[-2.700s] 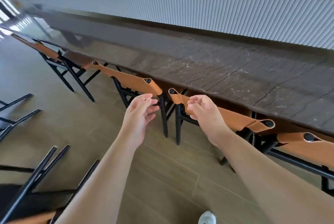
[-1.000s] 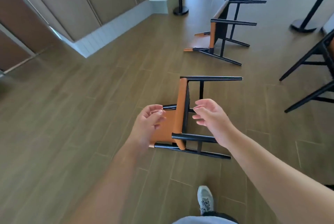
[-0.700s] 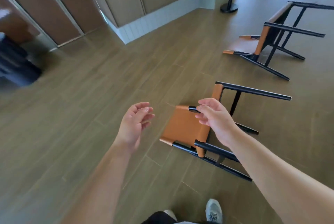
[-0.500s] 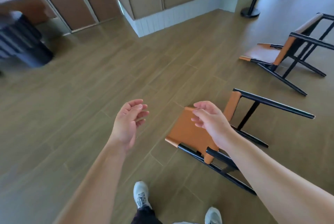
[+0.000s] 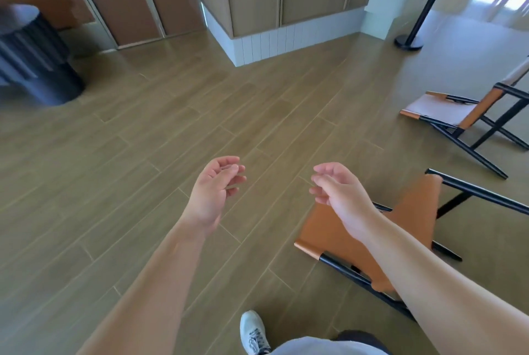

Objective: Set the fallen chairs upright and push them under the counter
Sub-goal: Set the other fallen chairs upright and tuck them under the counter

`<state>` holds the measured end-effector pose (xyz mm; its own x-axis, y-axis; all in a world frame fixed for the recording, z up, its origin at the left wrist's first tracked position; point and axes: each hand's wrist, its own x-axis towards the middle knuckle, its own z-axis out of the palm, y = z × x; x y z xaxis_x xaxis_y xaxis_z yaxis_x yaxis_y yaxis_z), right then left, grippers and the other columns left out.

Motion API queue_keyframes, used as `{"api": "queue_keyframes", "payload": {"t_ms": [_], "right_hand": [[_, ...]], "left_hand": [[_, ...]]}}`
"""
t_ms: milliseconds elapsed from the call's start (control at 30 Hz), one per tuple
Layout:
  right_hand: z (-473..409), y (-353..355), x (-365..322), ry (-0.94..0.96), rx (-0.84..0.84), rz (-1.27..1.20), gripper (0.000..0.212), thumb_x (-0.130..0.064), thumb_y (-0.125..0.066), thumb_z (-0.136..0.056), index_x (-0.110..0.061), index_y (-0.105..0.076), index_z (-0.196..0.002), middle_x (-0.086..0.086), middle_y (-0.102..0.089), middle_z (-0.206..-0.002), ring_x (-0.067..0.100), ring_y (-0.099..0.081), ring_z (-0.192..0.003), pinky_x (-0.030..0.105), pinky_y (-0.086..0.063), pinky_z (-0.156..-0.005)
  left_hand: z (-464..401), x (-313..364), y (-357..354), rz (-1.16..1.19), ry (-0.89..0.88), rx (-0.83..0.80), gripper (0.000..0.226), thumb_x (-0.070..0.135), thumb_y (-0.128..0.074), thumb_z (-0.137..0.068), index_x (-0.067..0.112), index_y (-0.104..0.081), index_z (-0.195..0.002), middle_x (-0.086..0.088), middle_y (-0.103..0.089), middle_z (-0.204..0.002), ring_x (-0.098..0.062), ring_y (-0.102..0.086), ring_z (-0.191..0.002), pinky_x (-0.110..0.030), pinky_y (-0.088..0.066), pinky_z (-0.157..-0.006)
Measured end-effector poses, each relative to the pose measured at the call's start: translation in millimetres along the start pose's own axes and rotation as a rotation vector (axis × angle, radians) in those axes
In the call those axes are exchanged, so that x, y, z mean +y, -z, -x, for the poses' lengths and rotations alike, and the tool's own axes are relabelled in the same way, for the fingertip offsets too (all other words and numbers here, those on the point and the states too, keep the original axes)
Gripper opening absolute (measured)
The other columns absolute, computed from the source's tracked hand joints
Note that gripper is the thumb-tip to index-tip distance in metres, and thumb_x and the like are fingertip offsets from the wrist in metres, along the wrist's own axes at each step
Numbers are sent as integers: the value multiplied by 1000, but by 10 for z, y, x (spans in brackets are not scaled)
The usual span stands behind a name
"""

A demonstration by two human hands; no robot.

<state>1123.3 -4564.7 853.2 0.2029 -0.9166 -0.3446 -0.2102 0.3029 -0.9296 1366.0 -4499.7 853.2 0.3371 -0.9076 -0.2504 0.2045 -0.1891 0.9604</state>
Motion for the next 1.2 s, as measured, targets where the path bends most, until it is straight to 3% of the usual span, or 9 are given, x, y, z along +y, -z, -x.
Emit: {"api": "queue_keyframes", "payload": {"t_ms": [267, 567, 733, 900, 1033, 1200], "right_hand": [[-406, -490, -344, 24, 40, 53, 16, -22, -55, -96, -30, -63, -108, -4, -66, -111, 4, -70, -83, 24, -51, -73], [-1219, -712, -522, 16, 62, -17, 15, -21, -57, -95, -29, -65, -105, -5, -67, -108, 5, -70, -82, 25, -52, -73], [-2034, -845, -676, -11, 35, -93, 15, -21, -57, -94, -28, -65, -105, -4, -67, -105, 5, -70, -81, 28, -55, -78], [-2849, -633, -935, -43, 67, -119, 18, -24, -56, -91, -30, -63, -107, -4, -67, -106, 8, -70, -87, 30, -57, -83], [-3324, -197, -1108, -60, 138, -118, 18, -24, -55, -92, -31, -63, -107, -6, -66, -106, 6, -69, -86, 24, -54, -77], [-3662, 348, -1264, -75, 277, -135, 17, -21, -55, -93, -29, -63, -107, -3, -67, -106, 11, -69, -90, 28, -56, -82]], "left_hand": [[-404, 233, 517, 34, -30, -16, 23, 29, -56, -87, 28, -66, -107, 4, -71, -102, -12, -66, -90, -31, -46, -78], [-1112, 360, 561, -30, -22, -27, 19, 16, -50, -100, 26, -65, -108, 5, -72, -100, -11, -67, -90, -31, -46, -79], [-1873, 558, 454, -100, -17, -54, 19, 23, -53, -96, 27, -66, -109, 3, -72, -103, -12, -67, -92, -32, -47, -80], [-2856, 815, 15, -172, 32, -93, 19, 15, -50, -100, 23, -65, -109, 5, -73, -98, -10, -67, -86, -29, -46, -76], [-3530, 991, -576, -205, 22, -200, 19, 12, -51, -100, 22, -65, -107, 4, -73, -96, -9, -67, -84, -25, -47, -72], [-4074, 1085, -1281, -238, 36, -348, 19, 12, -50, -100, 22, -64, -106, 6, -73, -94, -9, -67, -84, -25, -46, -72]]}}
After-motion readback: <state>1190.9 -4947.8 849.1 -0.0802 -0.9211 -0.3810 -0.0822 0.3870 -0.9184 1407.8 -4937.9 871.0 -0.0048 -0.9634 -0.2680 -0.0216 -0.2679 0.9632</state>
